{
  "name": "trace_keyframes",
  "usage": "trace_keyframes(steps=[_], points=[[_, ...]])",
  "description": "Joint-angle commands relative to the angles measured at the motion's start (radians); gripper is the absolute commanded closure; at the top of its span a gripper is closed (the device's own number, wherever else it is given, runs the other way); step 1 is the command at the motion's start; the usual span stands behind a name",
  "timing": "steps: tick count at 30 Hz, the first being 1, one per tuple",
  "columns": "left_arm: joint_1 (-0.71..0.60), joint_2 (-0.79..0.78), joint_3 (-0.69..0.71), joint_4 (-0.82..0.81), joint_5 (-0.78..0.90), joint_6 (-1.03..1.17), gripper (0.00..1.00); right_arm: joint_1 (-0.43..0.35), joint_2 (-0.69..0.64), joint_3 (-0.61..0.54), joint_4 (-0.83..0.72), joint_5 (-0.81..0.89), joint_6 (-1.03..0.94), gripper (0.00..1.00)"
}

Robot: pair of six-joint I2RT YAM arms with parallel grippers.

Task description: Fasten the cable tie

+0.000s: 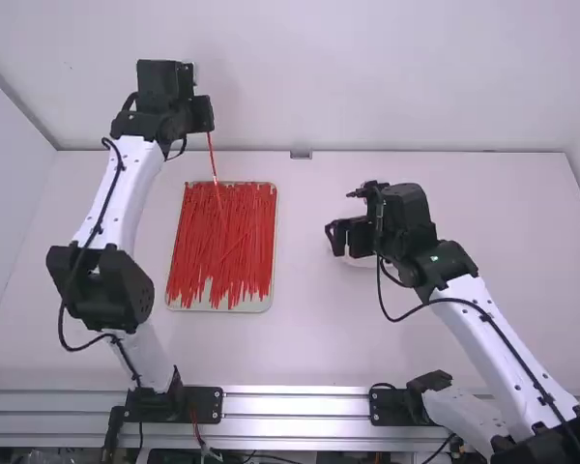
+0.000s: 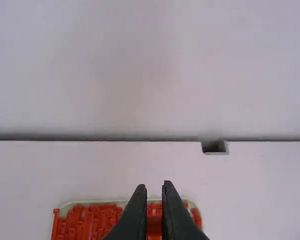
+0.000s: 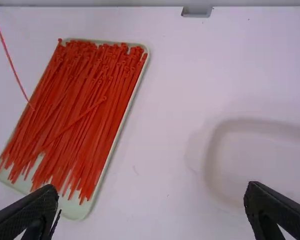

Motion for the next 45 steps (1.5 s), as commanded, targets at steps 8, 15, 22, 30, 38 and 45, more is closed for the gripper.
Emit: trace_keyframes(steps=[8, 15, 22, 30, 38, 45], points=[[-0.029, -0.098, 0.018, -0.07, 0.018, 0.016, 0.98, 0.002, 0.008, 0.037, 0.012, -0.005, 0.0, 0.01], [-0.029, -0.138, 0.012, -0.1, 0.021, 0.024, 0.98, 0.002, 0.008, 0.037, 0.019, -0.005, -0.001, 0.01], [-0.051, -0.172, -0.035, -0.108, -0.011, 0.031, 0.98, 0.002, 0.008, 0.037, 0.034, -0.005, 0.003, 0.01], [-0.091, -0.269, -0.211, -0.017, -0.043, 0.024, 0.98, 0.002, 0.008, 0.037, 0.053, -0.063, -0.001, 0.01], [-0.099, -0.454, -0.465, 0.126, -0.083, 0.005, 0.98, 0.002, 0.008, 0.037, 0.091, -0.116, -0.001, 0.01], [-0.095, -0.62, -0.661, 0.25, -0.018, -0.038, 0.98, 0.002, 0.008, 0.037, 0.163, -0.251, -0.001, 0.01]])
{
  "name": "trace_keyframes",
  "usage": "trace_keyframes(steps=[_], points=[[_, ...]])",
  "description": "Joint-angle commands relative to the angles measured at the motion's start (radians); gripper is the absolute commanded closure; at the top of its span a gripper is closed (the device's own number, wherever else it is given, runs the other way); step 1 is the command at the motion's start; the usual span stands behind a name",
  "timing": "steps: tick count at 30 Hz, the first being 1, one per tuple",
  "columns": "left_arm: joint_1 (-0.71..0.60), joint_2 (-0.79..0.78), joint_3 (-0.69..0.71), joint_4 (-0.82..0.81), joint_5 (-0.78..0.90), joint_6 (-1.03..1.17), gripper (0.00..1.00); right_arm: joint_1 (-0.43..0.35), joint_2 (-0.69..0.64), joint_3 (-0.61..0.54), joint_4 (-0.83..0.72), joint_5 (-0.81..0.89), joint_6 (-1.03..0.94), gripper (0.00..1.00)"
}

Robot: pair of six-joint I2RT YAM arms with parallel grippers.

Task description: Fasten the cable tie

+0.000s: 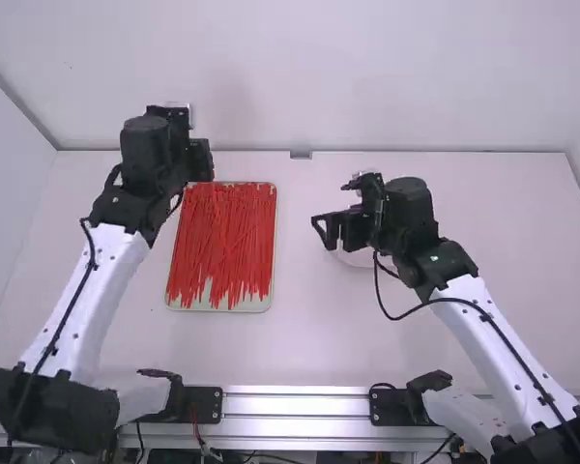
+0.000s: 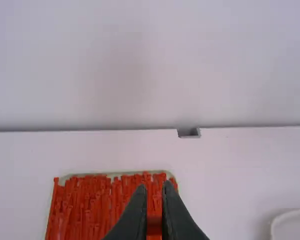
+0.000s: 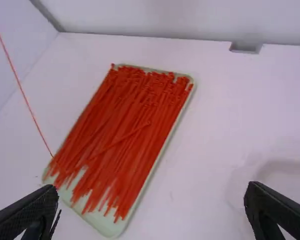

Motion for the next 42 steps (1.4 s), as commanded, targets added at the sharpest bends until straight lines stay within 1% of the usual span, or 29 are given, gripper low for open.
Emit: trace_keyframes(steps=[1, 7, 8, 10, 11, 16, 21, 25, 28, 31, 34, 36, 37, 39, 42], points=[[0.001, -0.067, -0.063, 0.037, 0.074, -0.035, 0.98, 0.002, 0.008, 0.037, 0.023, -0.092, -0.001, 0.01], [-0.004, -0.134, -0.15, 0.134, 0.21, -0.07, 0.98, 0.011, 0.008, 0.037, 0.095, -0.185, 0.008, 0.01], [-0.011, -0.144, -0.167, 0.158, 0.253, -0.082, 0.98, 0.024, 0.008, 0.037, 0.116, -0.195, 0.01, 0.01], [-0.013, -0.151, -0.18, 0.177, 0.286, -0.109, 0.98, 0.043, 0.008, 0.037, 0.135, -0.194, 0.008, 0.01], [-0.01, -0.153, -0.189, 0.196, 0.338, -0.118, 0.98, 0.065, 0.008, 0.037, 0.151, -0.192, 0.005, 0.01], [-0.026, -0.152, -0.191, 0.226, 0.451, -0.152, 0.98, 0.125, 0.008, 0.037, 0.182, -0.175, 0.002, 0.01], [-0.092, -0.152, -0.191, 0.249, 0.472, -0.151, 0.98, 0.174, 0.008, 0.037, 0.189, -0.132, 0.002, 0.01], [-0.178, -0.152, -0.191, 0.278, 0.472, -0.16, 0.98, 0.21, 0.008, 0.037, 0.192, -0.098, 0.01, 0.0], [-0.209, -0.152, -0.191, 0.281, 0.472, -0.159, 0.98, 0.222, 0.008, 0.037, 0.19, -0.085, 0.01, 0.0], [-0.221, -0.153, -0.191, 0.274, 0.472, -0.166, 0.98, 0.226, 0.008, 0.037, 0.191, -0.084, 0.01, 0.06], [-0.222, -0.154, -0.191, 0.272, 0.489, -0.202, 0.98, 0.224, 0.008, 0.037, 0.187, -0.086, 0.01, 0.09], [-0.222, -0.154, -0.191, 0.286, 0.533, -0.201, 0.98, 0.224, 0.008, 0.037, 0.188, -0.086, 0.01, 0.15], [-0.222, -0.154, -0.191, 0.287, 0.533, -0.202, 0.98, 0.224, 0.008, 0.037, 0.188, -0.086, 0.01, 0.16], [-0.222, -0.155, -0.191, 0.295, 0.533, -0.229, 0.98, 0.225, 0.008, 0.037, 0.189, -0.083, 0.01, 0.22], [-0.222, -0.154, -0.191, 0.333, 0.586, -0.251, 0.98, 0.224, 0.008, 0.037, 0.188, -0.083, 0.01, 0.25]])
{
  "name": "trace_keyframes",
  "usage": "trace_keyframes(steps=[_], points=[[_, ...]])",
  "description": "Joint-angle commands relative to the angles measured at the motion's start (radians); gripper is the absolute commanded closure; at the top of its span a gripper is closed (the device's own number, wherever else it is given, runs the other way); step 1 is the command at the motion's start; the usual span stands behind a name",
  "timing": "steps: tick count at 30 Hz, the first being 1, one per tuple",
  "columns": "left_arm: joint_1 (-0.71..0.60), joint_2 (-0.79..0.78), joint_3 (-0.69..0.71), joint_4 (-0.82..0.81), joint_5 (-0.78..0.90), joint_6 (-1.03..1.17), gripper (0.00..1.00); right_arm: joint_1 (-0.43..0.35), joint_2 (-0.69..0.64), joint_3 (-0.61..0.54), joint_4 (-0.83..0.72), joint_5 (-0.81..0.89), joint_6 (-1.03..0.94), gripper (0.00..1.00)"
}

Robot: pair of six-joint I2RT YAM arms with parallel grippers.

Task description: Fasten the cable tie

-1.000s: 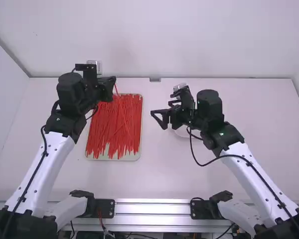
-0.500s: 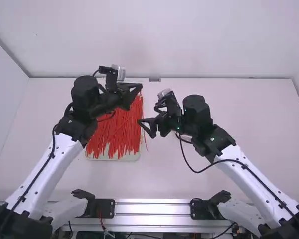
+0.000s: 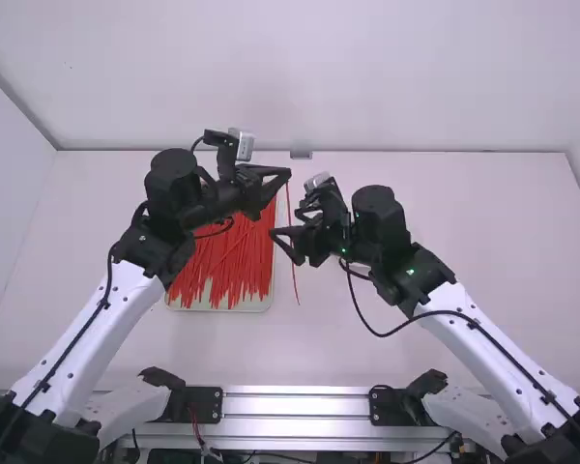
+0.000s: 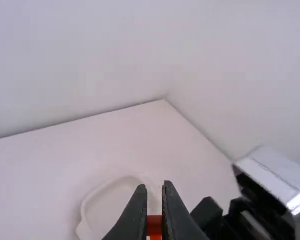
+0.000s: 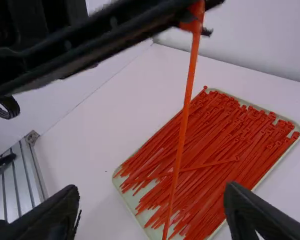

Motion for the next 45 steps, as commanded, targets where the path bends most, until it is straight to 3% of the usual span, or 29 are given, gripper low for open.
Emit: trace_keyframes(steps=[1, 5, 7, 13, 19, 20, 22, 25, 28, 35, 39, 45], points=[[-0.003, -0.025, -0.002, 0.027, 0.067, -0.029, 0.98, 0.001, 0.008, 0.037, 0.002, 0.004, 0.001, 0.28], [-0.003, -0.025, -0.002, 0.039, 0.07, -0.029, 0.98, 0.001, 0.008, 0.037, 0.005, 0.005, 0.001, 0.44], [-0.003, -0.025, -0.002, 0.037, 0.07, -0.028, 0.98, 0.001, 0.008, 0.037, 0.005, 0.005, 0.001, 0.47], [-0.003, -0.025, -0.002, 0.041, 0.069, -0.028, 0.98, -0.014, 0.008, 0.037, 0.004, 0.004, 0.004, 1.0], [-0.002, -0.025, -0.002, 0.057, 0.07, -0.023, 0.96, -0.034, 0.008, 0.037, 0.003, 0.007, 0.014, 1.0], [0.0, -0.025, -0.002, 0.059, 0.07, -0.016, 0.91, -0.039, 0.008, 0.037, 0.003, 0.002, 0.001, 1.0], [0.0, -0.025, -0.002, 0.06, 0.07, 0.008, 0.72, -0.048, 0.008, 0.037, 0.002, -0.009, -0.027, 1.0], [0.009, -0.026, -0.002, 0.059, 0.085, 0.085, 0.56, -0.063, 0.008, 0.037, 0.004, -0.059, -0.082, 1.0], [0.028, -0.028, -0.002, 0.064, 0.142, 0.149, 0.5, -0.082, 0.008, 0.037, 0.004, -0.093, -0.126, 1.0], [0.118, -0.027, -0.002, 0.07, 0.317, 0.3, 0.41, -0.13, 0.006, 0.037, 0.016, -0.163, -0.221, 1.0], [0.212, -0.015, -0.002, 0.108, 0.525, 0.377, 0.37, -0.16, 0.006, 0.037, 0.062, -0.247, -0.282, 1.0], [0.296, 0.055, -0.002, 0.414, 0.797, 0.209, 0.35, -0.205, 0.006, 0.037, 0.216, -0.384, -0.282, 1.0]])
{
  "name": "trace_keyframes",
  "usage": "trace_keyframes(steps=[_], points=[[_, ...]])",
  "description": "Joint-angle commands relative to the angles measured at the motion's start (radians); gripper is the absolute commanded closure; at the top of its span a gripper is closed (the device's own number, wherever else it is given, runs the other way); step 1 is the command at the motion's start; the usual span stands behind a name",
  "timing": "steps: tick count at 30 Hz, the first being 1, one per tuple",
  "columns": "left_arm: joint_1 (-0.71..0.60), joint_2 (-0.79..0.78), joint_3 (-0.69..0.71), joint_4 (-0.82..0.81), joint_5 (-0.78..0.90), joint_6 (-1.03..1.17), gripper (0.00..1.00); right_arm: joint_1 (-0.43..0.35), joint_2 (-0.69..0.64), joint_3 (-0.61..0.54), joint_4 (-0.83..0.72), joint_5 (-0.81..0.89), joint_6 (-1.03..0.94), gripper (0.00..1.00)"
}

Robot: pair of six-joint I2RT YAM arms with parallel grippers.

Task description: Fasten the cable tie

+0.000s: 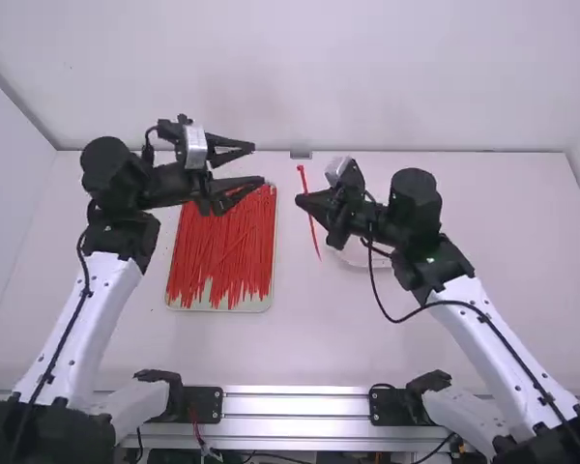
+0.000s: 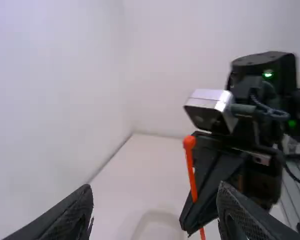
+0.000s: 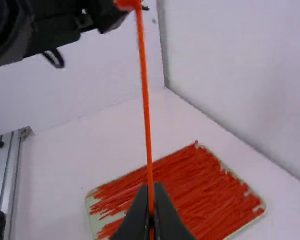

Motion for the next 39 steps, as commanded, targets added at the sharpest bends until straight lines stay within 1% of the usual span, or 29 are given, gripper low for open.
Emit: trace_keyframes(steps=[1, 2, 4, 6, 8, 11, 13, 16, 21, 26, 32, 35, 37, 39], points=[[0.004, 0.053, -0.002, 0.145, 0.195, -0.164, 0.33, -0.015, 0.005, 0.037, 0.047, -0.113, -0.007, 1.0], [0.002, 0.061, -0.002, 0.18, 0.203, -0.189, 0.32, -0.015, 0.005, 0.037, 0.062, -0.12, 0.001, 1.0], [-0.01, 0.108, -0.002, 0.406, 0.235, -0.359, 0.31, -0.01, 0.005, 0.037, 0.108, -0.118, 0.032, 1.0], [-0.018, 0.134, -0.002, 0.537, 0.229, -0.475, 0.31, -0.002, 0.005, 0.037, 0.134, -0.119, 0.033, 1.0], [-0.031, 0.166, -0.002, 0.695, 0.192, -0.64, 0.3, 0.011, 0.005, 0.037, 0.171, -0.119, 0.035, 1.0], [-0.04, 0.194, -0.002, 0.823, 0.129, -0.795, 0.27, 0.03, 0.005, 0.037, 0.206, -0.118, 0.039, 1.0], [-0.038, 0.201, -0.002, 0.844, 0.086, -0.883, 0.27, 0.048, 0.005, 0.037, 0.223, -0.113, 0.037, 1.0], [-0.04, 0.201, -0.002, 0.833, 0.073, -0.902, 0.3, 0.07, 0.005, 0.037, 0.229, -0.092, 0.041, 1.0], [-0.044, 0.199, -0.002, 0.859, 0.101, -0.929, 0.32, 0.116, 0.005, 0.037, 0.226, -0.033, 0.043, 1.0], [-0.07, 0.199, -0.002, 0.916, 0.146, -0.951, 0.35, 0.124, 0.005, 0.037, 0.243, -0.007, 0.094, 1.0], [-0.079, 0.199, -0.002, 0.916, 0.144, -0.98, 0.37, 0.121, 0.005, 0.037, 0.248, -0.013, 0.121, 1.0], [-0.079, 0.199, -0.002, 0.911, 0.137, -0.99, 0.43, 0.118, 0.005, 0.037, 0.248, -0.009, 0.153, 1.0], [-0.082, 0.199, -0.002, 0.912, 0.135, -1.001, 0.52, 0.12, 0.005, 0.037, 0.248, -0.009, 0.158, 1.0], [-0.095, 0.199, -0.002, 0.918, 0.143, -0.999, 0.53, 0.12, 0.005, 0.037, 0.248, -0.009, 0.164, 1.0]])
